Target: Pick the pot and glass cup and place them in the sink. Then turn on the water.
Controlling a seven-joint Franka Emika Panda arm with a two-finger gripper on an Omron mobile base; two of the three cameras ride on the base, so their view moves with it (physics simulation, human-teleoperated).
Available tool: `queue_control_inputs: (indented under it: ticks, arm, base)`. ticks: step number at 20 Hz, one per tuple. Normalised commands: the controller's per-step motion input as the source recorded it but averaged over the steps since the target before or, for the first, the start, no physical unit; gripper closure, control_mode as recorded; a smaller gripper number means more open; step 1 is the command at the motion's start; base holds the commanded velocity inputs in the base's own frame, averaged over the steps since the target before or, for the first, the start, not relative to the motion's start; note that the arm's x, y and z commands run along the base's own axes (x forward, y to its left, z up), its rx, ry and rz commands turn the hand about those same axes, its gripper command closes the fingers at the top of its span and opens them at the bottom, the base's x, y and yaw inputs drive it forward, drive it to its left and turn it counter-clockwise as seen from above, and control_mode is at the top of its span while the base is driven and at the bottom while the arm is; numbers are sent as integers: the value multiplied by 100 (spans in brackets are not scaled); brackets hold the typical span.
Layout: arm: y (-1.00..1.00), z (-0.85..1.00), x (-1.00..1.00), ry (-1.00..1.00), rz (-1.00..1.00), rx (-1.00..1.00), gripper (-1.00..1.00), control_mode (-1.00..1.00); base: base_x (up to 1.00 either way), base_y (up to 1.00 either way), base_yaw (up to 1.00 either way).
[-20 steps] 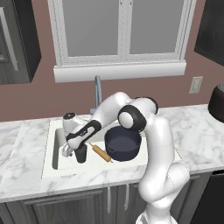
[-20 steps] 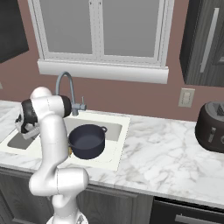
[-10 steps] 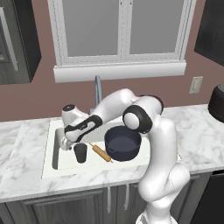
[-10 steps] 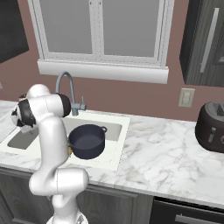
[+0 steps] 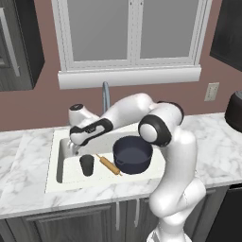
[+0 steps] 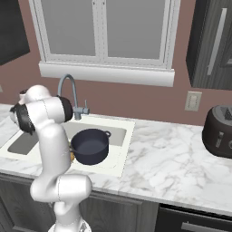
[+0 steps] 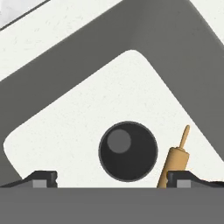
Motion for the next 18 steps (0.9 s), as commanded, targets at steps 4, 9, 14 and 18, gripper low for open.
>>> queue_control_inputs:
  ticks: [4,9,14,18]
  arm:
    - [-14,34,-18,-1,0,4,-100,-100]
    - [-9,22,-26,-3,0,2,-100,-100]
    - [-11,24,-28,-2,0,3,-100,-100]
    - [-11,23,-28,-1,0,2,-100,-100]
  base:
    - [0,0,0]
    - [0,0,0]
    - [0,0,0]
    - [0,0,0]
